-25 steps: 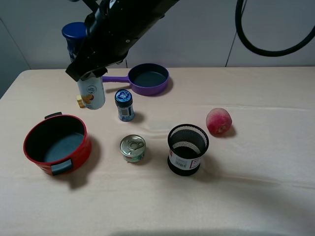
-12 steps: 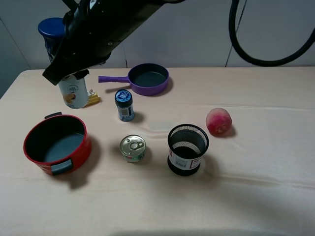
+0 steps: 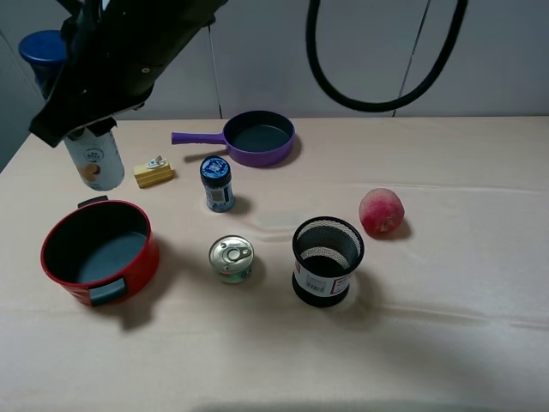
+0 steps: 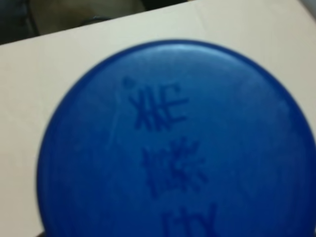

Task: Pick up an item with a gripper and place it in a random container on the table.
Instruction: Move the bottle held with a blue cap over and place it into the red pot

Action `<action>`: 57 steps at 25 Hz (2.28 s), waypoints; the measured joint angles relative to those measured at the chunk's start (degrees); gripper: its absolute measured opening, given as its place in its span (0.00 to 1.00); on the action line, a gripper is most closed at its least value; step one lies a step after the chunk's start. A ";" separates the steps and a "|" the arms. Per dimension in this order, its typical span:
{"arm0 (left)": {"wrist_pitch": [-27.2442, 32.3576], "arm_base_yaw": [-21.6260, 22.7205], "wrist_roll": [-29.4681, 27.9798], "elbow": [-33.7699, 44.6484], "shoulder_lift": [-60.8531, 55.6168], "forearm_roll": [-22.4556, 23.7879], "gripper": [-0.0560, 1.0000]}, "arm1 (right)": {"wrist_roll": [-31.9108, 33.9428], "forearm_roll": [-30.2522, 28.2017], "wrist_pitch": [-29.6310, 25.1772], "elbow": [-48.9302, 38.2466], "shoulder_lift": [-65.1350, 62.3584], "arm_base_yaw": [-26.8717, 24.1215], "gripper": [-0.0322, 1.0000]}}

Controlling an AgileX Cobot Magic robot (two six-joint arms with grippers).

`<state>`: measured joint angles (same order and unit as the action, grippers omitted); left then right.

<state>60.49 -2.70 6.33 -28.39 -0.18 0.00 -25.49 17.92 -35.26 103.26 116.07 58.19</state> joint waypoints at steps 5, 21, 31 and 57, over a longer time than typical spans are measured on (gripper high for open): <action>0.00 0.02 0.00 0.00 0.00 0.00 0.95 | 0.00 -0.33 -0.78 3.18 3.12 1.27 0.37; 0.00 0.02 0.00 0.00 0.00 0.00 0.95 | -0.04 -0.87 -1.05 4.30 8.40 4.90 0.37; 0.00 0.02 0.00 0.00 0.00 0.00 0.95 | -0.04 -1.01 -0.01 4.30 11.75 5.71 0.37; 0.00 0.02 0.00 0.00 0.00 0.00 0.95 | -0.04 -2.91 1.94 4.30 15.76 5.71 0.37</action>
<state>60.49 -2.68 6.33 -28.39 -0.18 0.00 -25.53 15.01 -33.32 107.56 131.83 63.90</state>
